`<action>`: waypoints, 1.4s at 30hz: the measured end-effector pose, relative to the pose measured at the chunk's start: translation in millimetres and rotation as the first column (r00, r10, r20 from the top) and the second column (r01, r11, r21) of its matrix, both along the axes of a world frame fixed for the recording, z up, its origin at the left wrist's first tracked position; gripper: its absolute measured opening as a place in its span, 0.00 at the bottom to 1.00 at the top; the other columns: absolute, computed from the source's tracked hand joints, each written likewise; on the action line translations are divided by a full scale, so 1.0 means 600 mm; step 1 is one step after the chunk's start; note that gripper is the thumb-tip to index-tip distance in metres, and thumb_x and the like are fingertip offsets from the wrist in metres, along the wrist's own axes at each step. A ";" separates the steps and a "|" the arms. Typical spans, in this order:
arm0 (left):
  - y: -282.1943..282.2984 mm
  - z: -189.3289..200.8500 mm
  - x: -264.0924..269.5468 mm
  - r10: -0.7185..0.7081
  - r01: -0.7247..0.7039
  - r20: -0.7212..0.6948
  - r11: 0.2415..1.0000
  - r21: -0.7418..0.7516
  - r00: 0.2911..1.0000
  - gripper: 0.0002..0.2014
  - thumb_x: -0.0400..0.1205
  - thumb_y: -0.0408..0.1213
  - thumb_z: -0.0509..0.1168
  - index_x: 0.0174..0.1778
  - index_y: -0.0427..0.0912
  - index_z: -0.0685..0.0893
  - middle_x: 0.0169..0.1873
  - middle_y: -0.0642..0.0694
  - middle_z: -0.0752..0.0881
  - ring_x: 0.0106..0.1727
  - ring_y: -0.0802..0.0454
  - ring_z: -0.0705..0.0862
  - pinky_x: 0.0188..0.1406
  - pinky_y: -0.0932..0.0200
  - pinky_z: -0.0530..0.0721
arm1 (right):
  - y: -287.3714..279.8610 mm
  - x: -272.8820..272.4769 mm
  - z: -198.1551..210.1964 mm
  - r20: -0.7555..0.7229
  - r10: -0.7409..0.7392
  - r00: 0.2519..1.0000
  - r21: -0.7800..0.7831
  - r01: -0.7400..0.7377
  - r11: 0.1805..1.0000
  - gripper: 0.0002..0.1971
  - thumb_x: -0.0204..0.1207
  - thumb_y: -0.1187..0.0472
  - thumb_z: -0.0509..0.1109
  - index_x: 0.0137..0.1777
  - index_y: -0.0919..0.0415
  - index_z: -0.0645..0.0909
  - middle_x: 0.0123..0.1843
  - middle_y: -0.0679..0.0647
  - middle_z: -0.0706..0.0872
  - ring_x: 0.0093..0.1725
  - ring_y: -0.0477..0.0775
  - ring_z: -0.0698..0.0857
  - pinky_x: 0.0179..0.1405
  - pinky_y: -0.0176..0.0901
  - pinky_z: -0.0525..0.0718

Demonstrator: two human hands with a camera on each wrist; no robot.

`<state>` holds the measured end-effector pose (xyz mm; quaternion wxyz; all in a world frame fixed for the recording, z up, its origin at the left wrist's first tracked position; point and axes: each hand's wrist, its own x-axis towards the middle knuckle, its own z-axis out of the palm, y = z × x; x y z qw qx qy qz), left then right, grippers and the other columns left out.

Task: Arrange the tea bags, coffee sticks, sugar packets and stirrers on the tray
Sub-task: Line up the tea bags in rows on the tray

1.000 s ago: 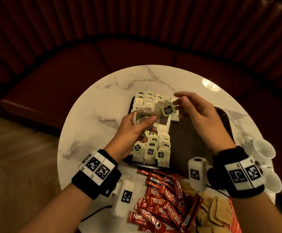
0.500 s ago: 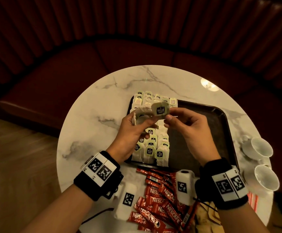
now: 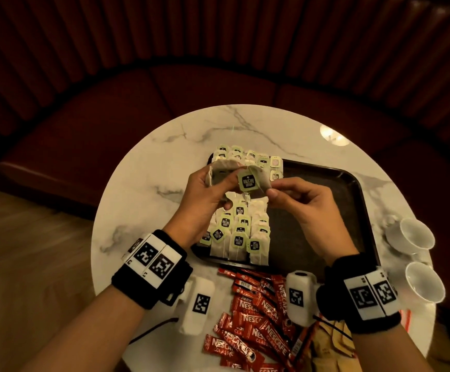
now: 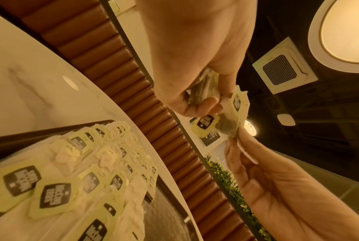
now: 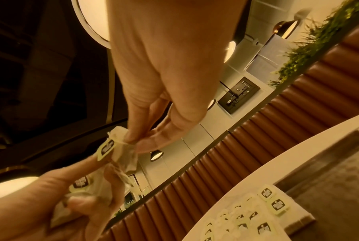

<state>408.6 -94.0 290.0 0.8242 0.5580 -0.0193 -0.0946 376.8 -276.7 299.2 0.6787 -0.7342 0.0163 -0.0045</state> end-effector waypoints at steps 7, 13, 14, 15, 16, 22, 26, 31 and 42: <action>-0.004 0.003 0.000 -0.084 0.082 0.006 0.987 0.137 0.996 0.04 0.77 0.37 0.70 0.47 0.45 0.85 0.41 0.46 0.90 0.37 0.47 0.86 0.21 0.64 0.71 | 0.004 -0.004 0.006 0.029 0.028 0.999 0.038 -0.029 0.999 0.19 0.73 0.61 0.75 0.63 0.48 0.83 0.61 0.50 0.88 0.59 0.46 0.89 0.52 0.37 0.87; -0.007 -0.001 -0.003 -0.077 0.077 -0.005 0.986 0.146 0.997 0.02 0.79 0.33 0.69 0.44 0.44 0.84 0.35 0.51 0.89 0.31 0.56 0.84 0.20 0.65 0.70 | 0.009 -0.003 0.002 0.041 -0.009 0.999 0.094 0.005 0.996 0.17 0.71 0.61 0.74 0.61 0.54 0.83 0.44 0.52 0.89 0.49 0.51 0.88 0.60 0.52 0.85; -0.008 -0.002 -0.004 -0.082 0.081 -0.001 0.985 0.151 0.997 0.02 0.79 0.32 0.69 0.44 0.44 0.84 0.34 0.52 0.89 0.31 0.57 0.84 0.20 0.65 0.71 | 0.010 -0.003 0.000 0.044 -0.017 0.999 0.103 0.012 0.995 0.16 0.72 0.62 0.74 0.61 0.54 0.83 0.46 0.52 0.90 0.51 0.51 0.89 0.61 0.50 0.85; -0.008 -0.003 -0.004 -0.085 0.083 0.003 0.984 0.160 0.996 0.03 0.80 0.32 0.69 0.44 0.44 0.84 0.34 0.52 0.89 0.30 0.58 0.83 0.20 0.65 0.71 | 0.010 -0.003 -0.001 0.049 -0.017 0.999 0.108 0.011 0.994 0.16 0.74 0.63 0.73 0.62 0.55 0.83 0.47 0.52 0.90 0.52 0.50 0.89 0.62 0.48 0.86; -0.008 -0.003 -0.004 -0.085 0.082 0.007 0.982 0.169 0.996 0.03 0.80 0.32 0.69 0.44 0.45 0.85 0.33 0.53 0.89 0.30 0.59 0.83 0.20 0.65 0.71 | 0.010 -0.003 -0.002 0.054 -0.010 0.999 0.110 0.004 0.994 0.17 0.75 0.65 0.72 0.64 0.55 0.82 0.48 0.52 0.90 0.53 0.49 0.89 0.62 0.46 0.86; -0.007 -0.003 -0.001 -0.070 0.069 -0.005 0.985 0.159 0.998 0.04 0.80 0.31 0.69 0.45 0.44 0.85 0.34 0.52 0.88 0.30 0.57 0.82 0.20 0.65 0.70 | 0.007 -0.006 -0.005 0.054 0.022 0.998 0.105 -0.028 0.994 0.20 0.76 0.74 0.71 0.64 0.54 0.81 0.52 0.53 0.91 0.57 0.50 0.89 0.59 0.43 0.87; -0.008 -0.007 0.000 -0.044 0.043 0.001 0.984 0.171 0.999 0.04 0.80 0.30 0.69 0.45 0.44 0.85 0.33 0.51 0.87 0.29 0.58 0.82 0.19 0.65 0.70 | 0.006 -0.004 -0.006 0.072 -0.022 0.997 0.039 0.020 0.999 0.15 0.76 0.69 0.74 0.59 0.54 0.82 0.43 0.54 0.85 0.46 0.49 0.86 0.54 0.44 0.86; -0.009 -0.010 -0.002 -0.039 0.039 -0.004 0.983 0.178 0.999 0.05 0.81 0.29 0.68 0.45 0.45 0.84 0.31 0.53 0.88 0.27 0.58 0.82 0.19 0.65 0.70 | 0.006 -0.008 -0.008 0.108 -0.037 0.994 -0.044 0.041 0.998 0.21 0.75 0.73 0.73 0.62 0.51 0.79 0.39 0.52 0.82 0.43 0.45 0.84 0.54 0.45 0.84; -0.010 -0.013 -0.005 -0.122 0.128 -0.048 0.975 0.182 0.991 0.03 0.81 0.32 0.69 0.47 0.45 0.86 0.32 0.52 0.87 0.30 0.57 0.82 0.22 0.63 0.70 | 0.010 -0.007 -0.027 0.007 0.005 1.000 -0.022 -0.005 1.000 0.27 0.76 0.74 0.71 0.66 0.45 0.77 0.62 0.42 0.87 0.65 0.43 0.84 0.66 0.49 0.82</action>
